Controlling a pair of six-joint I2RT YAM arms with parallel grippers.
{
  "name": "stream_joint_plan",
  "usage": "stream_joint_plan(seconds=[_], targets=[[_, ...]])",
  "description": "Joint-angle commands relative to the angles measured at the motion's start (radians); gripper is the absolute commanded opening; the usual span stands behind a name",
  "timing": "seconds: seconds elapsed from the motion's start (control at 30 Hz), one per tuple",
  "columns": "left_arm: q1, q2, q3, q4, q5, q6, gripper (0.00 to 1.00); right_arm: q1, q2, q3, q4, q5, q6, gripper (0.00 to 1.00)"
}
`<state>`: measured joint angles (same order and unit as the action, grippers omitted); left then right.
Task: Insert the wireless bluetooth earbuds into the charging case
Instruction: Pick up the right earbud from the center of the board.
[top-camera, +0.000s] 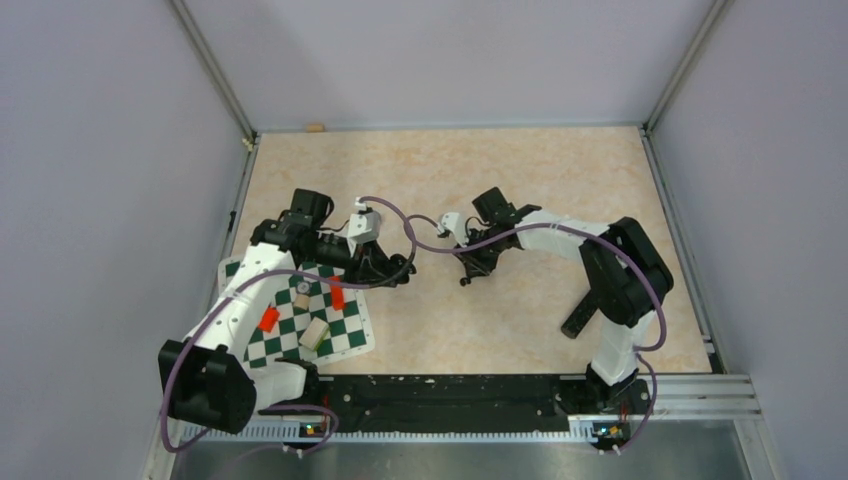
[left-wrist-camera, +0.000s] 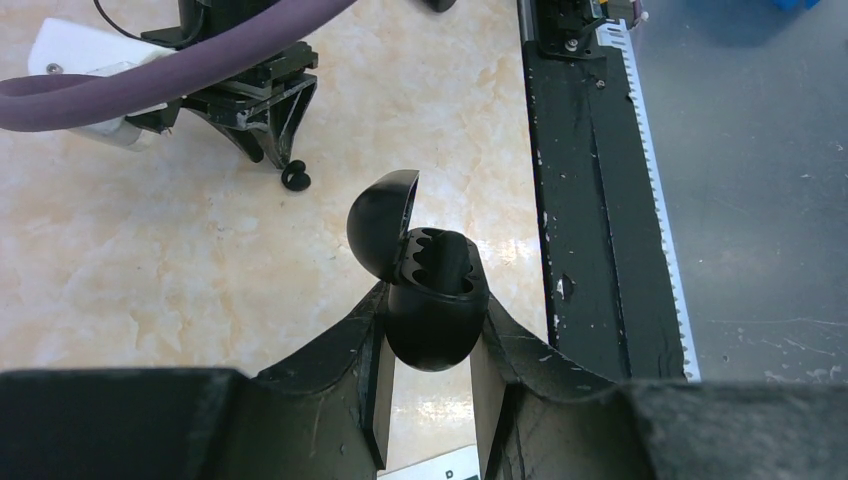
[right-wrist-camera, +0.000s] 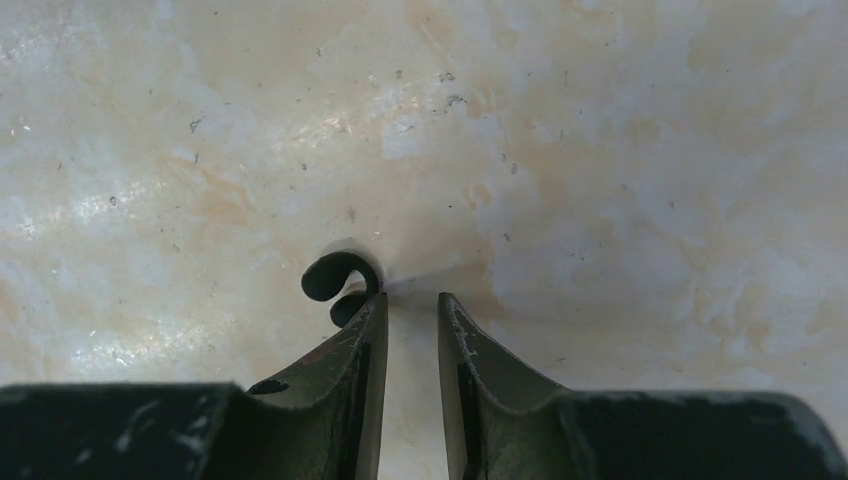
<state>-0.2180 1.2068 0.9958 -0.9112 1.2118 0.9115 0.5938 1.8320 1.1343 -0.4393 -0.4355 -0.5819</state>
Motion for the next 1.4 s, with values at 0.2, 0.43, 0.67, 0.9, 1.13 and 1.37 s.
stream_joint_plan(seconds=[0.2, 0.43, 0.67, 0.9, 1.13, 1.37], targets=[[0.016, -0.024, -0.013, 0.011, 0.056, 0.024, 0.12, 0.024, 0.018, 0.054, -0.172, -0.14, -0.066, 0.2], [0.019, -0.029, -0.013, 0.006, 0.06, 0.029, 0.12, 0.024, 0.032, 0.068, -0.171, -0.162, -0.042, 0.2], [0.025, -0.035, -0.015, 0.006, 0.067, 0.03, 0.12, -0.016, 0.001, 0.112, -0.213, -0.192, 0.007, 0.2], [0.026, -0.031, -0.014, 0.006, 0.079, 0.033, 0.12, -0.133, 0.042, 0.129, -0.244, -0.306, 0.146, 0.2], [0.026, -0.028, -0.016, 0.005, 0.08, 0.041, 0.12, -0.143, 0.0, -0.017, -0.107, -0.33, 0.318, 0.19], [0.027, -0.033, -0.016, 0.006, 0.072, 0.041, 0.12, -0.143, -0.035, -0.104, 0.04, -0.337, 0.464, 0.16]])
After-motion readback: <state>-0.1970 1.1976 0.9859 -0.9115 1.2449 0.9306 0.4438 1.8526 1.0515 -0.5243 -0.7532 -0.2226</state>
